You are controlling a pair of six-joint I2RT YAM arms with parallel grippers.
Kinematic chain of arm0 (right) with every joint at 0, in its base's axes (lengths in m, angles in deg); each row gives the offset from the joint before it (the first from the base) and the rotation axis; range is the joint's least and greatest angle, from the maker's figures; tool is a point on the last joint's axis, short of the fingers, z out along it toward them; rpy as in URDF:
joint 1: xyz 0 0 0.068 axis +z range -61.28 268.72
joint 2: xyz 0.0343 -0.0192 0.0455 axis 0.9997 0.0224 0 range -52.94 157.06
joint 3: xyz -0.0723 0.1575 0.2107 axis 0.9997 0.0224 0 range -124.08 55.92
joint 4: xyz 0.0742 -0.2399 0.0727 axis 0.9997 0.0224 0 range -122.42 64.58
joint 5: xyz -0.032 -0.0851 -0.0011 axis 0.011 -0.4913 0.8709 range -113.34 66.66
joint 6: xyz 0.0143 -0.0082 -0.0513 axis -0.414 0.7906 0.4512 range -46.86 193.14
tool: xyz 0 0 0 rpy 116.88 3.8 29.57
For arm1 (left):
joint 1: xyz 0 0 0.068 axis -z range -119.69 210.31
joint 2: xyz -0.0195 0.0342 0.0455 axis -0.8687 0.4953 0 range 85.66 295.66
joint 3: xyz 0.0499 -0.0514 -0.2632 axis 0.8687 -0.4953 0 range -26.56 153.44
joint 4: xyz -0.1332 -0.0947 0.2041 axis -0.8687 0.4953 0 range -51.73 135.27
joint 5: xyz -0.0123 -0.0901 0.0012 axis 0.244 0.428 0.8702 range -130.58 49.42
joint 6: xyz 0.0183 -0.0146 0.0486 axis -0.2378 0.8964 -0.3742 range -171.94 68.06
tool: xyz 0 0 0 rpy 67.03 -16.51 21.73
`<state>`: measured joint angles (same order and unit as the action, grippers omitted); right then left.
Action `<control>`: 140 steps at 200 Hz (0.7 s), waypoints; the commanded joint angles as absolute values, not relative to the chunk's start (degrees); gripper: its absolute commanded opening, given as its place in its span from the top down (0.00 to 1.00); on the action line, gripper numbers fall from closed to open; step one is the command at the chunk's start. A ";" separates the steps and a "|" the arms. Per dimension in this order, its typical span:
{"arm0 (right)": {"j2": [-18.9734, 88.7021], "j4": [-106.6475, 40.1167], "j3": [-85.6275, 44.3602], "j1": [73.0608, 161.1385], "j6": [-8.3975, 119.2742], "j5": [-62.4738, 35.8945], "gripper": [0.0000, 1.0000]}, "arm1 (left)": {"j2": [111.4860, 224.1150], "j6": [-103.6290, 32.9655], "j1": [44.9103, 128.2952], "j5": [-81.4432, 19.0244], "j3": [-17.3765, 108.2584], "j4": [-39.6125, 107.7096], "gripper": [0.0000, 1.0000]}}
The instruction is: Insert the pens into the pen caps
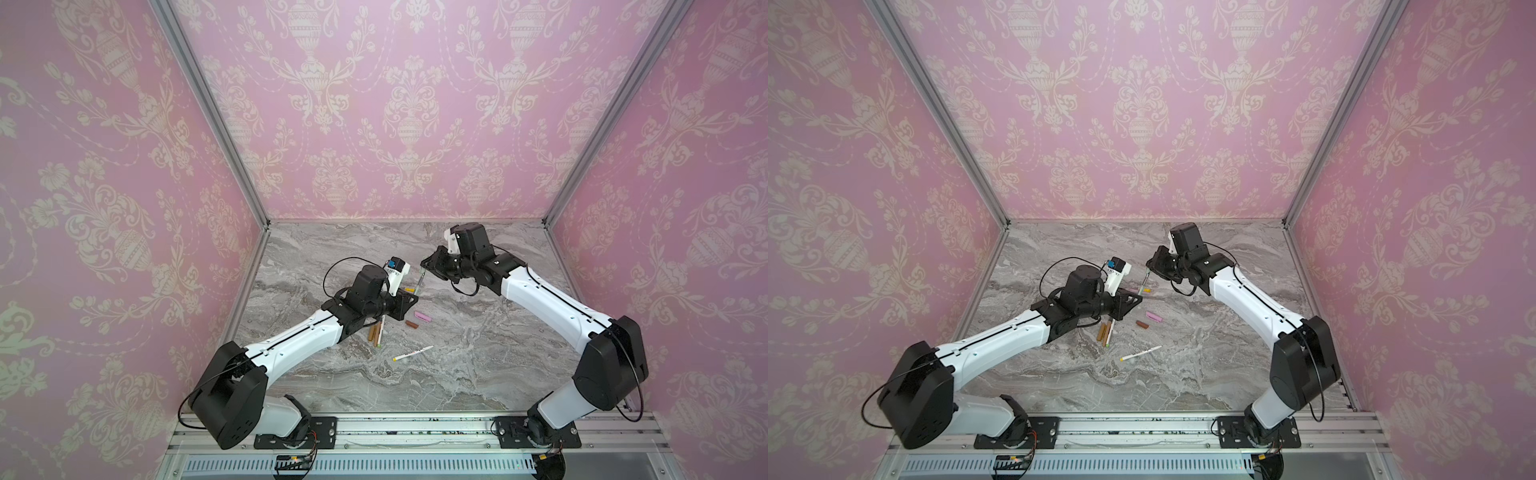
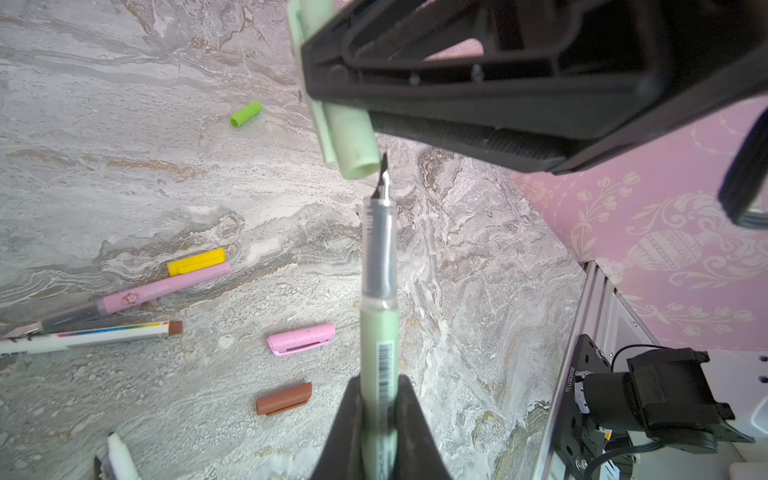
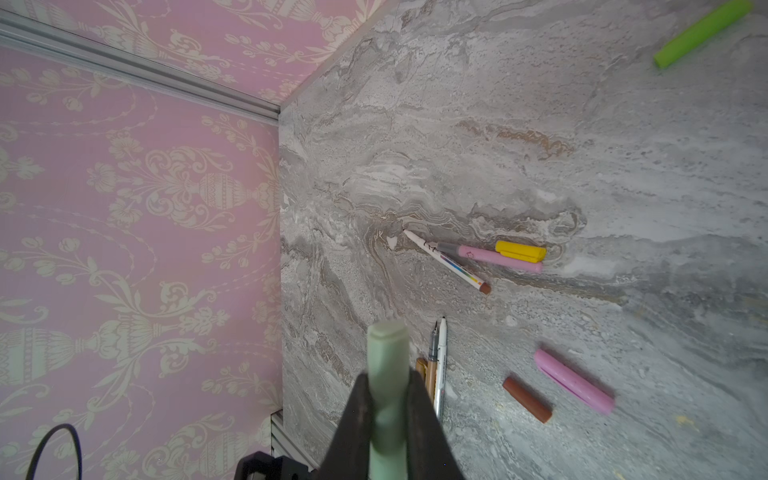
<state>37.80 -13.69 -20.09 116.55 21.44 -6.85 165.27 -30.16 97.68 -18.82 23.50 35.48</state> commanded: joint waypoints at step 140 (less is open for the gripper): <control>34.76 -13.17 -19.75 116.38 21.90 -7.98 0.98 | 164.58 -29.44 98.11 -20.65 22.48 34.67 1.00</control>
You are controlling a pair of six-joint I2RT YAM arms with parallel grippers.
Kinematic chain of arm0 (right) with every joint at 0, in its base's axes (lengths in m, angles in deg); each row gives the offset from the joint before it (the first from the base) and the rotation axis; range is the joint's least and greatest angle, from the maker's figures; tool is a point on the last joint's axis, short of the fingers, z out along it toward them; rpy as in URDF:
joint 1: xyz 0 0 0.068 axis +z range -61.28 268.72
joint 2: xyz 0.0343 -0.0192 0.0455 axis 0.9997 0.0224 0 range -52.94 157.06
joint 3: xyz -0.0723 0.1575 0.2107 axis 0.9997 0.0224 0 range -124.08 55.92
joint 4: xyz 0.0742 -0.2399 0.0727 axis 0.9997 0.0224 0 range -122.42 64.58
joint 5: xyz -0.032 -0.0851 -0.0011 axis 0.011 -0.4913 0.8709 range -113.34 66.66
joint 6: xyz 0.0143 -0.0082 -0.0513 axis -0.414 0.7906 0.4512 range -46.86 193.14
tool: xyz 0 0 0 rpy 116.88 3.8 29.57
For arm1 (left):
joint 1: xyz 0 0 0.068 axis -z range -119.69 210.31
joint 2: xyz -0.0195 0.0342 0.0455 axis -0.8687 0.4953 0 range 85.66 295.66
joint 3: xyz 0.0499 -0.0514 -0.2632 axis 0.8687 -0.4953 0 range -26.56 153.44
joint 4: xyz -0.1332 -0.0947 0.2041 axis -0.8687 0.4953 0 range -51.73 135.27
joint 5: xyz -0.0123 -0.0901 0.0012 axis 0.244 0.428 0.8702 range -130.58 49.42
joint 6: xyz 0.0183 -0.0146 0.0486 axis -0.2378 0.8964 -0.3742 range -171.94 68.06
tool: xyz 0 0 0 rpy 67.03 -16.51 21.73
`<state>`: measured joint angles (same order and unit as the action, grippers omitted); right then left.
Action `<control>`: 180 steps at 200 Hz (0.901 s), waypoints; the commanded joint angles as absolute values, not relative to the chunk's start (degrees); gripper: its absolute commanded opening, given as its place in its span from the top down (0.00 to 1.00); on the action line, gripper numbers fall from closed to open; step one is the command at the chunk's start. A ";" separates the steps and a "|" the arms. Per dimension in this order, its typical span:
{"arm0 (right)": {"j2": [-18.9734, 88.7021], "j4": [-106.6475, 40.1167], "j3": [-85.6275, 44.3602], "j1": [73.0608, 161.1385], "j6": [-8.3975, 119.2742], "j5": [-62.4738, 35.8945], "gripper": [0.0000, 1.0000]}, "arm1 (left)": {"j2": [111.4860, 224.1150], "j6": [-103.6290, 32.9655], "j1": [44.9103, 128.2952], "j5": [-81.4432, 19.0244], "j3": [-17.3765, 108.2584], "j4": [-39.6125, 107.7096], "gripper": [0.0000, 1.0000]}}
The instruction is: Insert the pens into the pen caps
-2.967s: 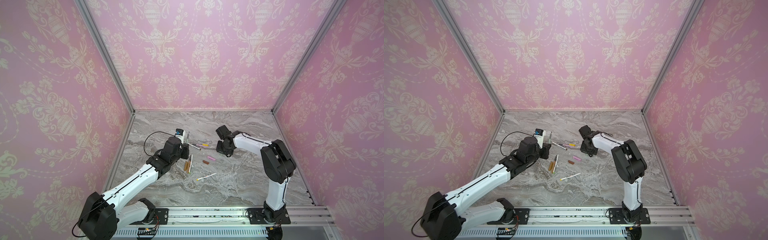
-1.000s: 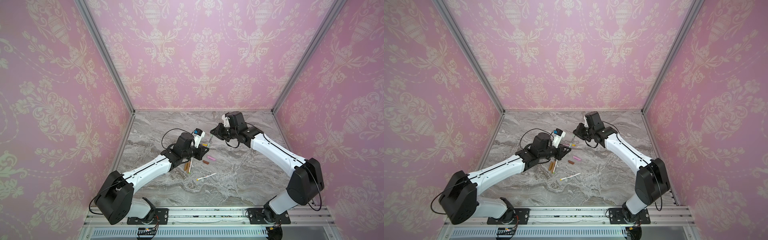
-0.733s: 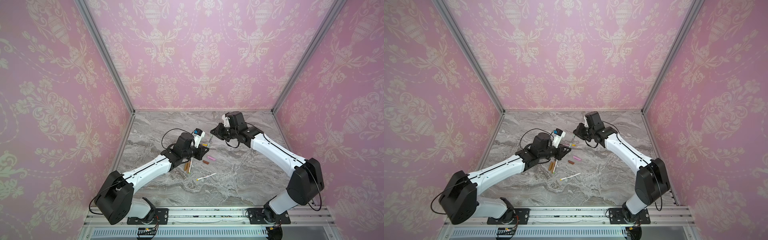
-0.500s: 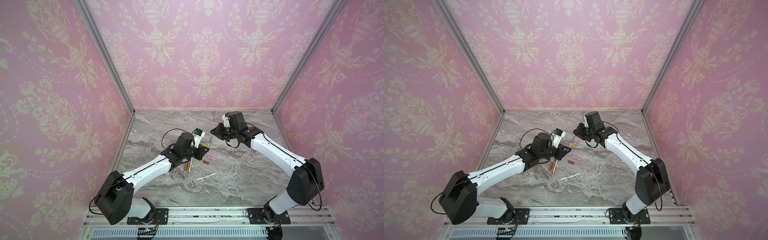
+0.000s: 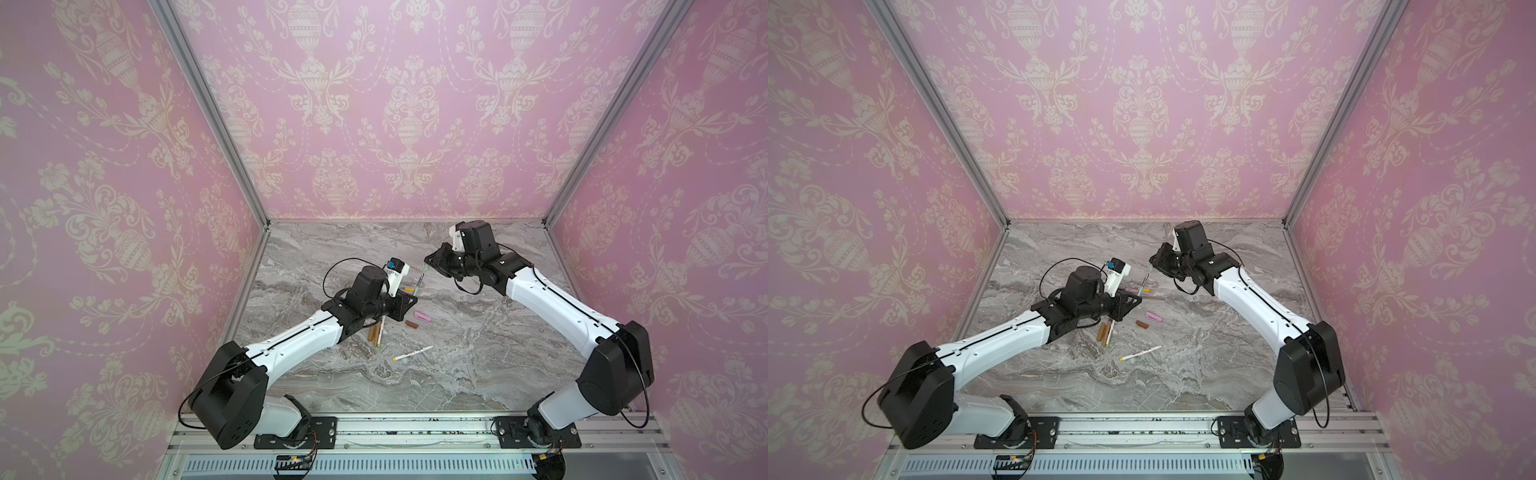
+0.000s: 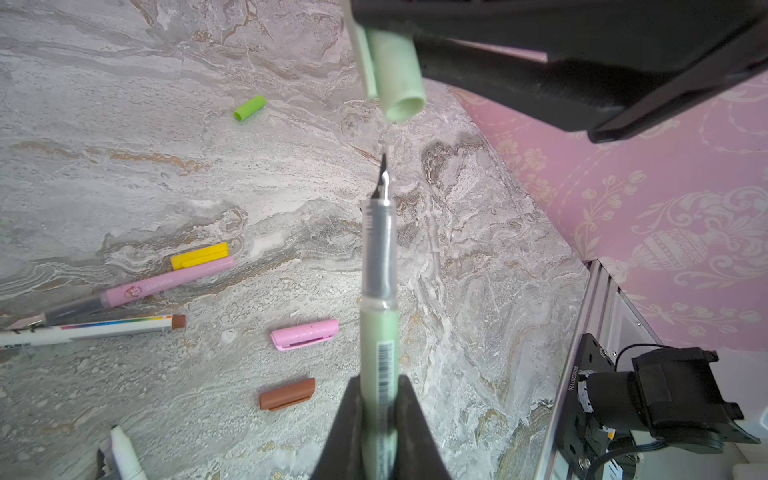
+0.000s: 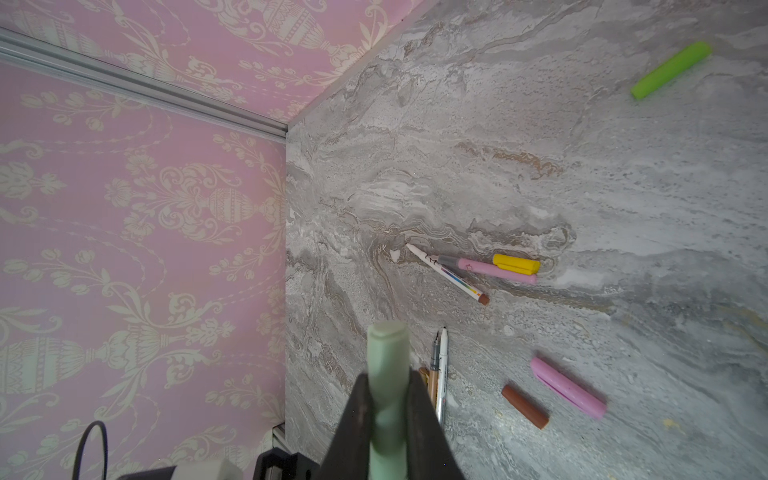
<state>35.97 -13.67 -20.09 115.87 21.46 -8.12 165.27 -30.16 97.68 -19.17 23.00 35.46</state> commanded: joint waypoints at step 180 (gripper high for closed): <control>38.20 -14.43 -20.44 117.37 21.97 -11.01 0.97 | 164.34 -29.70 98.13 -20.19 22.57 34.97 1.00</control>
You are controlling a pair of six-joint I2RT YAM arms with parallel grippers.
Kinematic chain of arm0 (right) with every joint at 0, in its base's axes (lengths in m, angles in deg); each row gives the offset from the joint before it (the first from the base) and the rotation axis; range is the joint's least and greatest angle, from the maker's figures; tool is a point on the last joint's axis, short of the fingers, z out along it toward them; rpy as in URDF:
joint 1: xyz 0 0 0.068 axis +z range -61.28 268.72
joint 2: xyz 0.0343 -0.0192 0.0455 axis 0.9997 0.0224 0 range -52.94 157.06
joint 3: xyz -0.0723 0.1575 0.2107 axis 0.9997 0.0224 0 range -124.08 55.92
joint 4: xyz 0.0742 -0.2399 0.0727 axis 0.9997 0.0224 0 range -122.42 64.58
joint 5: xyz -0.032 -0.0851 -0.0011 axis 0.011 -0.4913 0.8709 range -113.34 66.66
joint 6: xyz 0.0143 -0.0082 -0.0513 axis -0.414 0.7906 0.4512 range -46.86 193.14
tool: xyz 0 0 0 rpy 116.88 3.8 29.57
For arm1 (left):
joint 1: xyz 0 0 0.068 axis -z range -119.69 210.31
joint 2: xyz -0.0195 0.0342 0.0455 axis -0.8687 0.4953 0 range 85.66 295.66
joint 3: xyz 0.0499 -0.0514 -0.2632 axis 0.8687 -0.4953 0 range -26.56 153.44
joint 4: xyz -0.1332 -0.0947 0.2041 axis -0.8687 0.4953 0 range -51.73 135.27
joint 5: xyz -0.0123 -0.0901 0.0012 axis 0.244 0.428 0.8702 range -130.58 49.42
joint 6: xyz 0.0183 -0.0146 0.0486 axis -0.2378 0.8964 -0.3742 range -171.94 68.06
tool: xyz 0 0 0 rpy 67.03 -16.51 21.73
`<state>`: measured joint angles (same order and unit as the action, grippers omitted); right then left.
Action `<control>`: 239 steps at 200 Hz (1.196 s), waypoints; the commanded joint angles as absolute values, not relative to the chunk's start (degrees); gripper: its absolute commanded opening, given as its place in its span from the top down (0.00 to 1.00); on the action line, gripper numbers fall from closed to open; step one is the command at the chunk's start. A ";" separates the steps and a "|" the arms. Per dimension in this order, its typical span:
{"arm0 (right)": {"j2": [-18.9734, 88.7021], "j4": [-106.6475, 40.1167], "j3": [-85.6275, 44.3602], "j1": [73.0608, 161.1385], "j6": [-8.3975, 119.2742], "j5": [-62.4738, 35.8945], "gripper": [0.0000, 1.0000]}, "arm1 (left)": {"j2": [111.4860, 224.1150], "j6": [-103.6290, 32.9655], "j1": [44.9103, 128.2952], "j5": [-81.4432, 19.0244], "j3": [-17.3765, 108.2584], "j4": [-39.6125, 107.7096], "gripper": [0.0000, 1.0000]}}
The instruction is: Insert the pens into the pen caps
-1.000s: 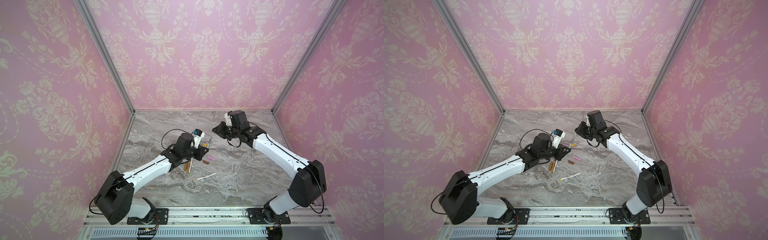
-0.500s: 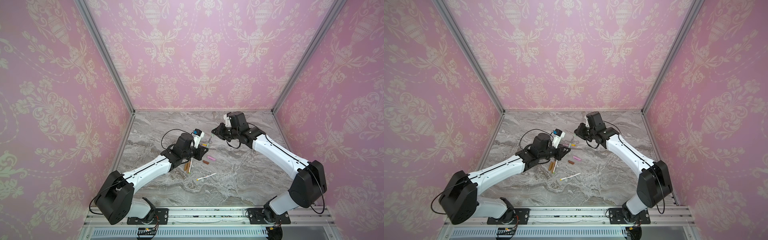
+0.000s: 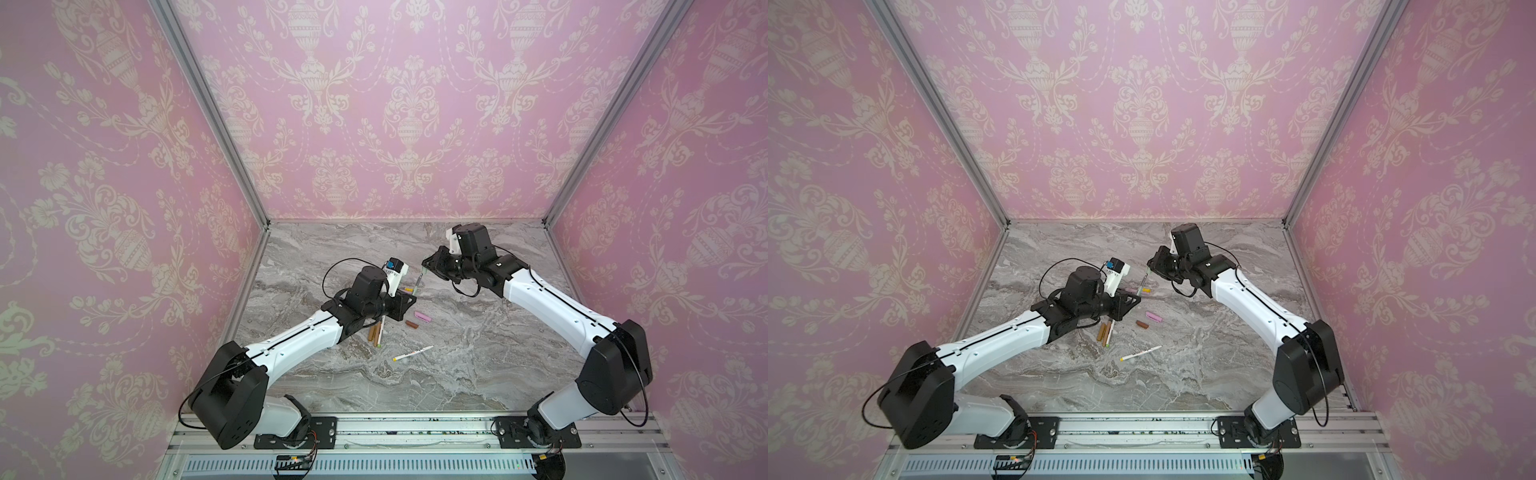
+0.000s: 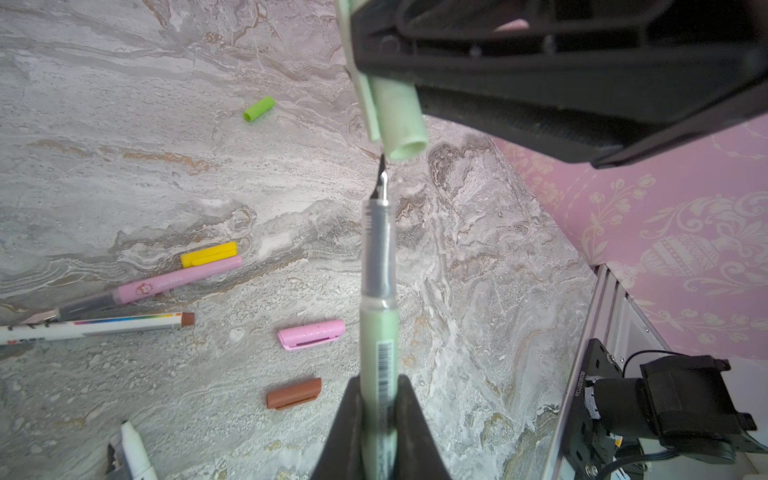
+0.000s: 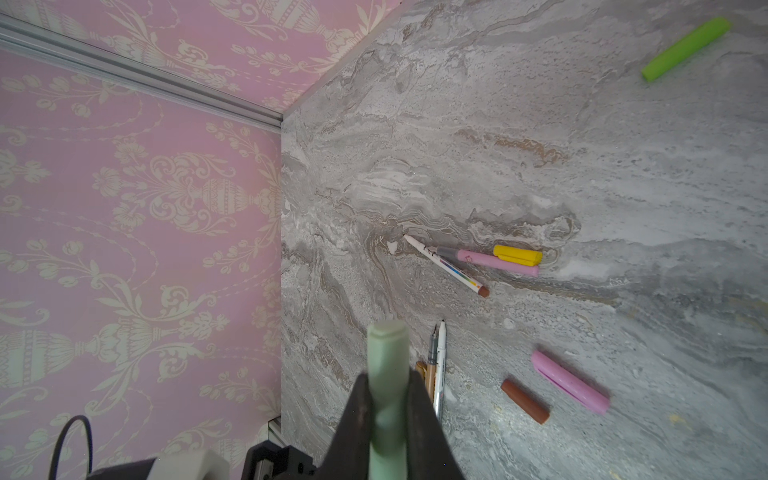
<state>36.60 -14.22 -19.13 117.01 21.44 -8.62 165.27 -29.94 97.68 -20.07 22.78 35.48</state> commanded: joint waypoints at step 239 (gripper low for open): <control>38.04 -14.93 -19.99 118.27 21.72 -10.24 0.98 | 164.67 -29.26 98.10 -21.24 22.22 33.79 1.00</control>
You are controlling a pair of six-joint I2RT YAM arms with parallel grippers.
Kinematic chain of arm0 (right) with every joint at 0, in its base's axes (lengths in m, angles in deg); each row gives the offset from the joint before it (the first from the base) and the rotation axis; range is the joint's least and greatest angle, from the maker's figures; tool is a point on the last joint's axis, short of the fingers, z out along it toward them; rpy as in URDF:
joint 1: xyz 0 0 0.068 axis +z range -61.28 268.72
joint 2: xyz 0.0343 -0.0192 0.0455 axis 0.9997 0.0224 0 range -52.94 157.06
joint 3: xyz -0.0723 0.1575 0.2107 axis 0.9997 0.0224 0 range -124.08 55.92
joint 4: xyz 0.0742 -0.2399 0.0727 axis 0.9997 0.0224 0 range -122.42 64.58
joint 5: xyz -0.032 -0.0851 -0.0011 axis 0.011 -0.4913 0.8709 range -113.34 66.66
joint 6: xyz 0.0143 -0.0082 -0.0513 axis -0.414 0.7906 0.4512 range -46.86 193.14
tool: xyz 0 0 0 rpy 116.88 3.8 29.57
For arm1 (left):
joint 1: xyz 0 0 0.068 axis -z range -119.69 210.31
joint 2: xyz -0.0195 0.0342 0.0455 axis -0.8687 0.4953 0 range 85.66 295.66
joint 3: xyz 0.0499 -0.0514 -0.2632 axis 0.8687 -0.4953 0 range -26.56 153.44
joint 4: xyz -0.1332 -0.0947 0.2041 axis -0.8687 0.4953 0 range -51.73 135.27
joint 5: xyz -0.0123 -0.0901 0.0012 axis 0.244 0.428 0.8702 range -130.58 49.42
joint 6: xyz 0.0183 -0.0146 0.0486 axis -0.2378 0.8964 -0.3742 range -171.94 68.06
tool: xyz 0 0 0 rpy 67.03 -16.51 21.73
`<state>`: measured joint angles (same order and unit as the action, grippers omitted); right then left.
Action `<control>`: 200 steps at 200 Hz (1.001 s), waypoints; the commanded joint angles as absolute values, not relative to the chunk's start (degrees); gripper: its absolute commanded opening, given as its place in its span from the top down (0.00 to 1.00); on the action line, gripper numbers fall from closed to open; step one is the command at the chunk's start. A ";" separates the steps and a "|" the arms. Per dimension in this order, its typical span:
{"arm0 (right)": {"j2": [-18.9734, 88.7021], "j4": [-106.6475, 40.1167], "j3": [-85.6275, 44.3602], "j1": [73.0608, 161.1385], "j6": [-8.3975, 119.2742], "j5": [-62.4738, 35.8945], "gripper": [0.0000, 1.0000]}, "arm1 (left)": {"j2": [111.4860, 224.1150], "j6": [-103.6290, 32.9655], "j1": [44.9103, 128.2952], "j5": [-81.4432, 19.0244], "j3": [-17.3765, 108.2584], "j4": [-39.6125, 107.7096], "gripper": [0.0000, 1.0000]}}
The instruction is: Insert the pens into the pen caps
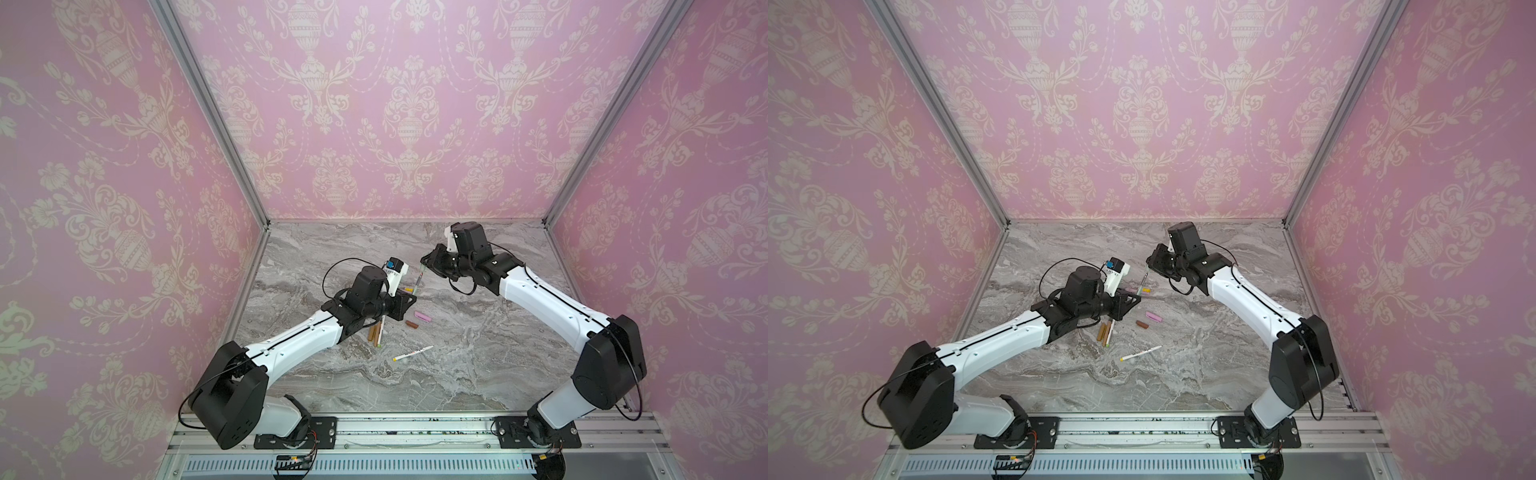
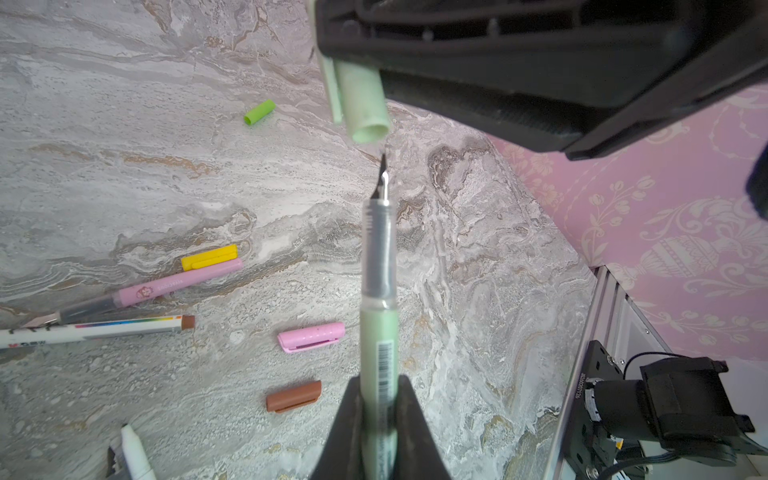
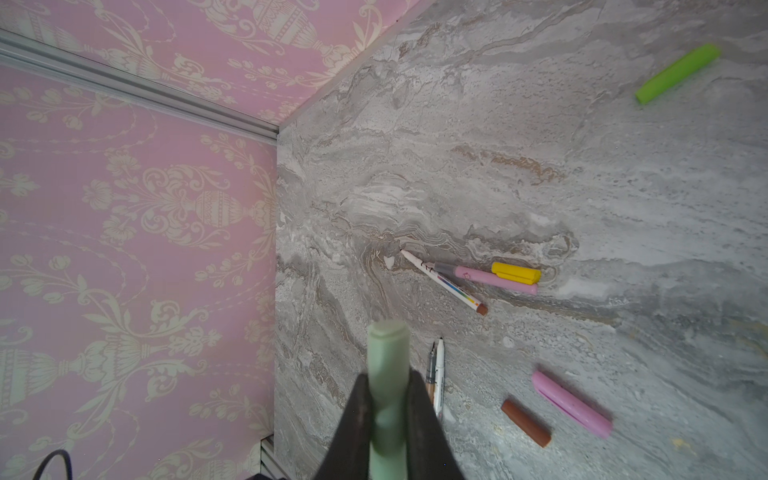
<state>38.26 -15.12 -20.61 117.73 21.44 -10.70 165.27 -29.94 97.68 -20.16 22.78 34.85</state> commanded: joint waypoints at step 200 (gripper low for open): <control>35.61 -13.67 -21.83 117.39 22.43 -11.44 0.97 | 164.94 -29.17 98.06 -20.72 21.96 33.98 1.00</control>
<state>37.91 -14.46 -21.07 117.47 21.65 -10.96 165.27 -29.94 97.68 -20.35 22.78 34.59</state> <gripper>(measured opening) 0.144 0.133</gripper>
